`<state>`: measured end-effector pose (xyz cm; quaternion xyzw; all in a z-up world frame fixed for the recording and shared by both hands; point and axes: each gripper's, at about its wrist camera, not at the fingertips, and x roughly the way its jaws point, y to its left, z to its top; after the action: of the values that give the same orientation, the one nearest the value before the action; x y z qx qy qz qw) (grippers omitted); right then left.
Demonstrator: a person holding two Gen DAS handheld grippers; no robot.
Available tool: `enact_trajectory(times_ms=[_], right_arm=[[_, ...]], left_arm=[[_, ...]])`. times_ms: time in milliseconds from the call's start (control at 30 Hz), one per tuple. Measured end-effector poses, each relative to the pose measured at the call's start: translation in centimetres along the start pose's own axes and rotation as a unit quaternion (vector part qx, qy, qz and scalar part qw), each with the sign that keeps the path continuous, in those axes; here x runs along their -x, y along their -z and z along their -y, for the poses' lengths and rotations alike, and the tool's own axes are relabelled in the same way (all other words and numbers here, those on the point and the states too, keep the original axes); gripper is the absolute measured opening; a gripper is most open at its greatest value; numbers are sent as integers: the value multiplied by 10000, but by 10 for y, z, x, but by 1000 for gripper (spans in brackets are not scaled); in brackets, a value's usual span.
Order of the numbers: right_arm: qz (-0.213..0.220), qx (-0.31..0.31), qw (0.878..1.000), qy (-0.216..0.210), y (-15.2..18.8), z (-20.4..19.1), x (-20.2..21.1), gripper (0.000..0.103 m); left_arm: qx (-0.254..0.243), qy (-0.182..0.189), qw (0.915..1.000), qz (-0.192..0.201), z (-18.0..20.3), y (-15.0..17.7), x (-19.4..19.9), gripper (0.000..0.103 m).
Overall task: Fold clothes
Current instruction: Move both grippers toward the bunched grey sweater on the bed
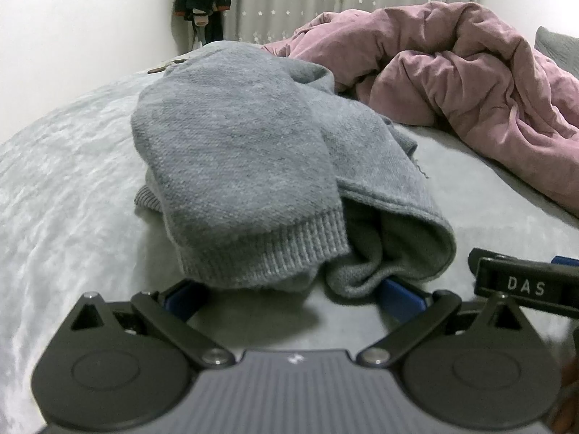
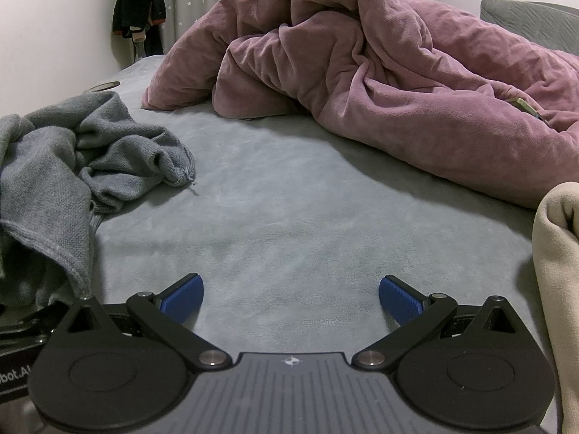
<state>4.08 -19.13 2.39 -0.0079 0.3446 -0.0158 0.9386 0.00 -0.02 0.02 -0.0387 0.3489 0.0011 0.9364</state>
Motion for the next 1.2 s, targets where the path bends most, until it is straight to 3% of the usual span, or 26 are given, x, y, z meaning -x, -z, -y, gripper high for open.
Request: enact_trajectory(times_ms=[433, 800, 1033, 1200], right_arm=[[-74, 34, 10000, 28, -1, -2, 1, 103], [-385, 170, 9991, -38, -10, -4, 0, 103], [-351, 679, 9967, -265, -13, -19, 11, 103], [-470, 821, 9932, -685, -14, -38, 19, 103]], left_arm=[[-112, -16, 9999, -107, 3, -10, -2, 103], [-37, 87, 9992, -391, -4, -10, 21, 103], [210, 44, 9979, -608, -21, -17, 32, 103], [84, -46, 9982, -590, -31, -22, 46, 103]])
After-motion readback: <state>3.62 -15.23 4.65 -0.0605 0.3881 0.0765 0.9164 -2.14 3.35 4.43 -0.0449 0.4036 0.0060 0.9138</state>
